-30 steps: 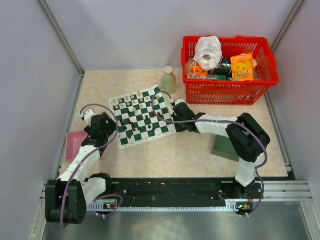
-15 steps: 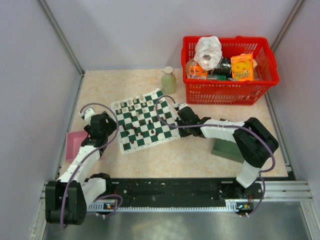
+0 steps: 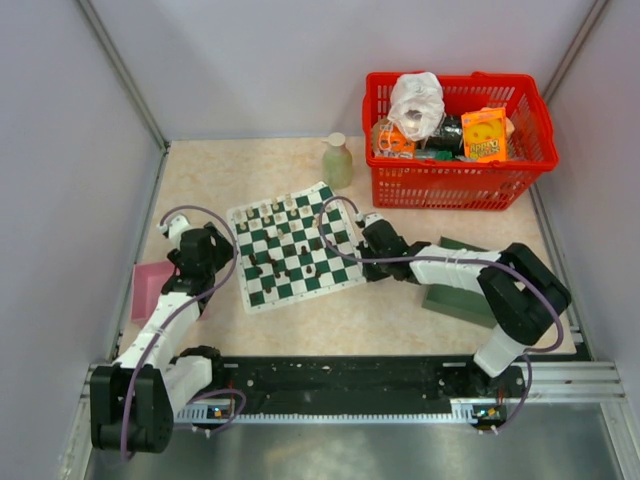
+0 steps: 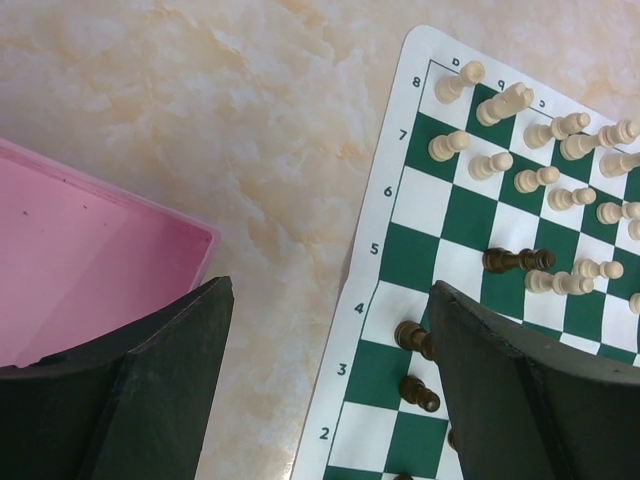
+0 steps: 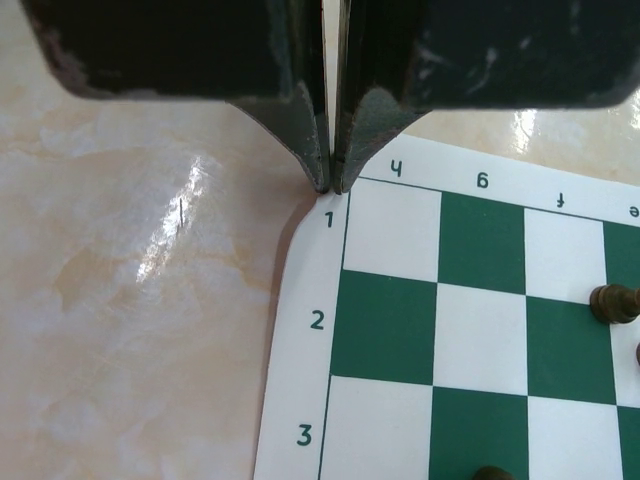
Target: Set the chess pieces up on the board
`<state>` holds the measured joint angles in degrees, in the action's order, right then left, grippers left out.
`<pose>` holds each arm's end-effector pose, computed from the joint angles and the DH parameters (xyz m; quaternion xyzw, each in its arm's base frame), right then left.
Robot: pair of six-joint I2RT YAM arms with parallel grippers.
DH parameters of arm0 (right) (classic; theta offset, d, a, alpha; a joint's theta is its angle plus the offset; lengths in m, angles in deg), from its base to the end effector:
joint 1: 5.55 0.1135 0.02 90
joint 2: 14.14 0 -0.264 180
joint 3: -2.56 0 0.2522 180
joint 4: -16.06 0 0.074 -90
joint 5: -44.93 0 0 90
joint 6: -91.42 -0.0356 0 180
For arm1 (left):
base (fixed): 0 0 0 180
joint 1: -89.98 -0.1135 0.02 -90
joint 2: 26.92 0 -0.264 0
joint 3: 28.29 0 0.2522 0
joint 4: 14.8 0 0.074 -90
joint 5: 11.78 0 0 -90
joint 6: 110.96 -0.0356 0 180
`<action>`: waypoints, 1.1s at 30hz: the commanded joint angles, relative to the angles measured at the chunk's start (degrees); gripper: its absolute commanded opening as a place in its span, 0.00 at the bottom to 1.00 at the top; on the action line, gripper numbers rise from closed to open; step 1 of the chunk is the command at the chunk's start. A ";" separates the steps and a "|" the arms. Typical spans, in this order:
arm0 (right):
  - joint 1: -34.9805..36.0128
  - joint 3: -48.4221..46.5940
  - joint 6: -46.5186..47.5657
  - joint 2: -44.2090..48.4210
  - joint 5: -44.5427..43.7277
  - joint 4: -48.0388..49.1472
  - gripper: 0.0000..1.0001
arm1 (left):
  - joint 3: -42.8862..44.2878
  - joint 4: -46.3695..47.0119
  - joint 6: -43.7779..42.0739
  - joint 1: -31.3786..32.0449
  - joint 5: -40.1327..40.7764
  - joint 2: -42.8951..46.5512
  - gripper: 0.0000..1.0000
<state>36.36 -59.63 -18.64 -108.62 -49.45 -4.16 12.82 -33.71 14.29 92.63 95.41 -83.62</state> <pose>0.2403 0.2120 0.1551 -0.1673 0.9314 0.1343 0.2939 0.2073 0.0009 0.2052 -0.3124 0.8203 -0.0244 0.4784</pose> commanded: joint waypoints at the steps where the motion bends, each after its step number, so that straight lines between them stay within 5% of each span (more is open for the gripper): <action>1: 1.07 3.95 -1.13 2.01 1.04 -7.51 0.00 | 2.53 0.40 -1.41 -0.37 -0.31 1.51 0.84; 21: 1.24 12.12 -7.98 13.70 -1.07 -14.46 0.00 | 6.13 0.23 -3.95 -0.46 -4.80 -0.15 0.86; 33: 2.65 15.73 -9.74 18.63 5.86 -16.30 0.00 | 11.67 -2.76 -5.19 -0.37 -6.64 -2.44 0.86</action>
<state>37.48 -45.93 -27.38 -91.16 -47.46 -14.72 21.39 -36.07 10.22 92.48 89.90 -85.70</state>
